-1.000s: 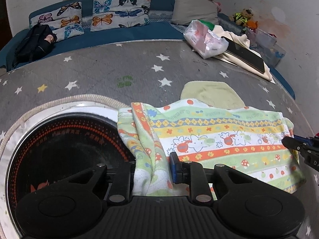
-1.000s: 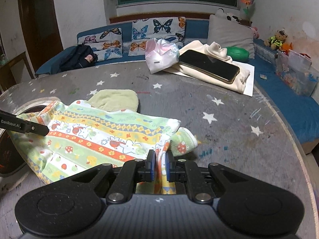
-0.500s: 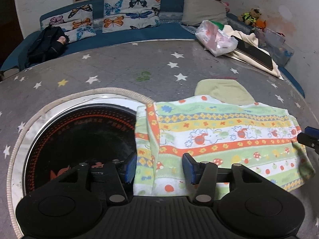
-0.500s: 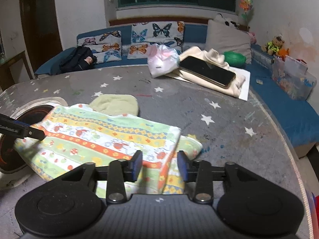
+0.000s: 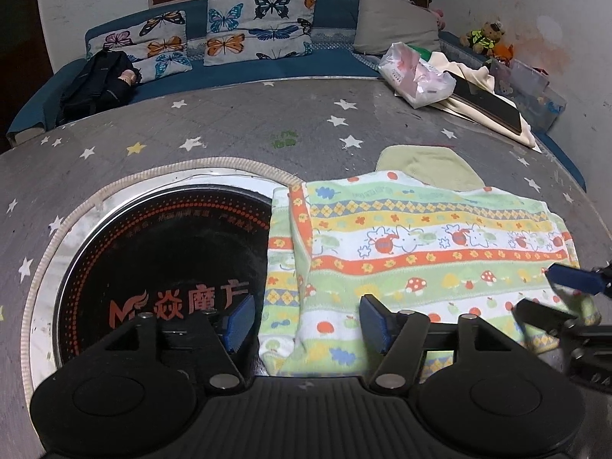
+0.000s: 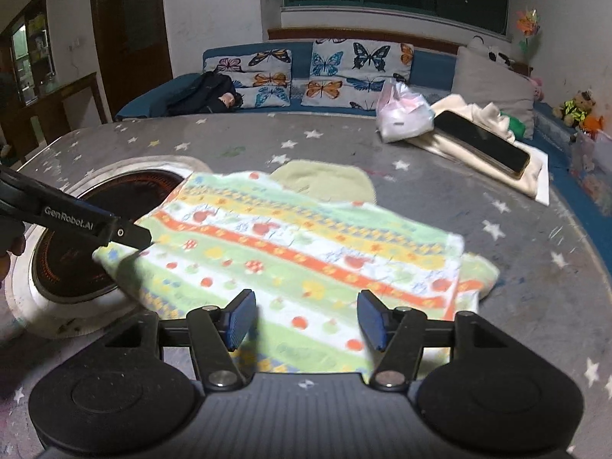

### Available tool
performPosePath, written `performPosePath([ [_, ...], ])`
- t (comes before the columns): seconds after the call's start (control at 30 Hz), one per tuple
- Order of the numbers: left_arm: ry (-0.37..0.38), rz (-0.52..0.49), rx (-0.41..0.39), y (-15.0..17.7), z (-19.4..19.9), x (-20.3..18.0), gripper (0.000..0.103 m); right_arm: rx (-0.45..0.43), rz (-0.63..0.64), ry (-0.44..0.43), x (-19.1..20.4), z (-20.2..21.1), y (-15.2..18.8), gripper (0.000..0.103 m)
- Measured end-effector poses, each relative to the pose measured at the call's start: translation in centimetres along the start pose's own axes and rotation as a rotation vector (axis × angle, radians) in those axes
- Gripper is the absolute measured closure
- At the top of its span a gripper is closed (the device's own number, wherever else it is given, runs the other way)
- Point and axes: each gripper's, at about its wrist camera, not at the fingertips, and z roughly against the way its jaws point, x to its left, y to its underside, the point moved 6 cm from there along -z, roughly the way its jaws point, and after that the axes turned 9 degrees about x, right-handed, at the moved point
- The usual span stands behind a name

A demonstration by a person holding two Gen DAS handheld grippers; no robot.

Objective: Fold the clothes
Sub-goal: 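Pull back both grippers from the folded shirt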

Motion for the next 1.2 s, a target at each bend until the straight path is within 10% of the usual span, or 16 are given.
performPosePath([
  [0.9,0.022,0.068,-0.025,5.2,2.9,-0.5,0.007,-0.031,0.006,0.037,2.4,3.5,5.1,0.0],
  [1.2,0.014,0.048,-0.03,7.0,3.5,-1.3,0.0,0.027,-0.021,0.027,2.2,3.6,7.2,0.0],
])
